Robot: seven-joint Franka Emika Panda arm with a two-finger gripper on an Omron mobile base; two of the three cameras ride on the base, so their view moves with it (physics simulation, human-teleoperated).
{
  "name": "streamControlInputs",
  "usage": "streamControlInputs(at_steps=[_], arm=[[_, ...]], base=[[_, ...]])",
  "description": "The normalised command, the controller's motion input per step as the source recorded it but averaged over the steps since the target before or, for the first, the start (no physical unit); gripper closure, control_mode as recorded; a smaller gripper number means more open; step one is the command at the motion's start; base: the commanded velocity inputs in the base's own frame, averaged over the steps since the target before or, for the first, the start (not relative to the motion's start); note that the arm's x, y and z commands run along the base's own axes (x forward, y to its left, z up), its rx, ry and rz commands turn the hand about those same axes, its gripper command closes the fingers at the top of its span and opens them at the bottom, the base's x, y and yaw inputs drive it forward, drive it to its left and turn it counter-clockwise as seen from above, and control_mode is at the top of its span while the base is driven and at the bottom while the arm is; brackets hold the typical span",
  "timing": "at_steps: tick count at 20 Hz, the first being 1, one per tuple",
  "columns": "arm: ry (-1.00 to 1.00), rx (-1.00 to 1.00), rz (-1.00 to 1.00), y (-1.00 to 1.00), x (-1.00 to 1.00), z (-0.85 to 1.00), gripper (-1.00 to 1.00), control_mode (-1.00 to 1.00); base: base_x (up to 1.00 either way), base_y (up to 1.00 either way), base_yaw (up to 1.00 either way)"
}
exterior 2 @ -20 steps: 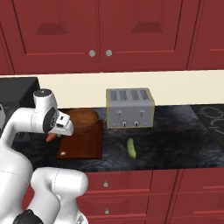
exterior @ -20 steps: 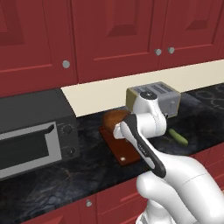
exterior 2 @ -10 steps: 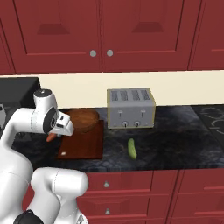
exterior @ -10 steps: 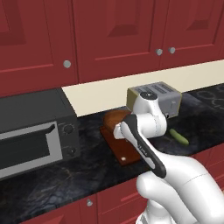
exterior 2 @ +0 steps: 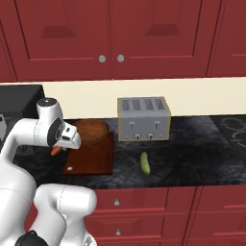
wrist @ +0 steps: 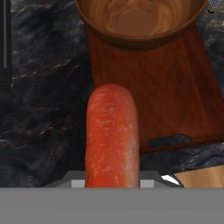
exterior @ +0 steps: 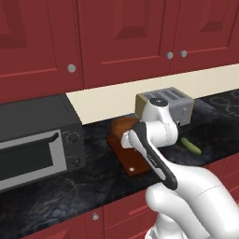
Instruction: Place the two vegetables and bowl onto the tray for setting up a vegetable dip station.
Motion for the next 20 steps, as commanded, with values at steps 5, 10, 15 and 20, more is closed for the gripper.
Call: streamControlInputs(at_steps=[5,10,15,20], arm=[[0.00,0.00,-0.16,0.00,0.00,0.00,1.00,-1.00],[0.00,-0.01,-0.35,0.01,0.00,0.00,1.00,-1.00],[0.00,-0.01,-0.36,-0.03,-0.01,0.00,1.00,-1.00],[0.00,0.00,-0.35,-0.10,0.00,-0.02,1.00,-1.00]], base=[[0.00,0.00,0.00],[0.00,0.00,0.00],[0.00,0.00,0.00],[0.00,0.00,0.00]])
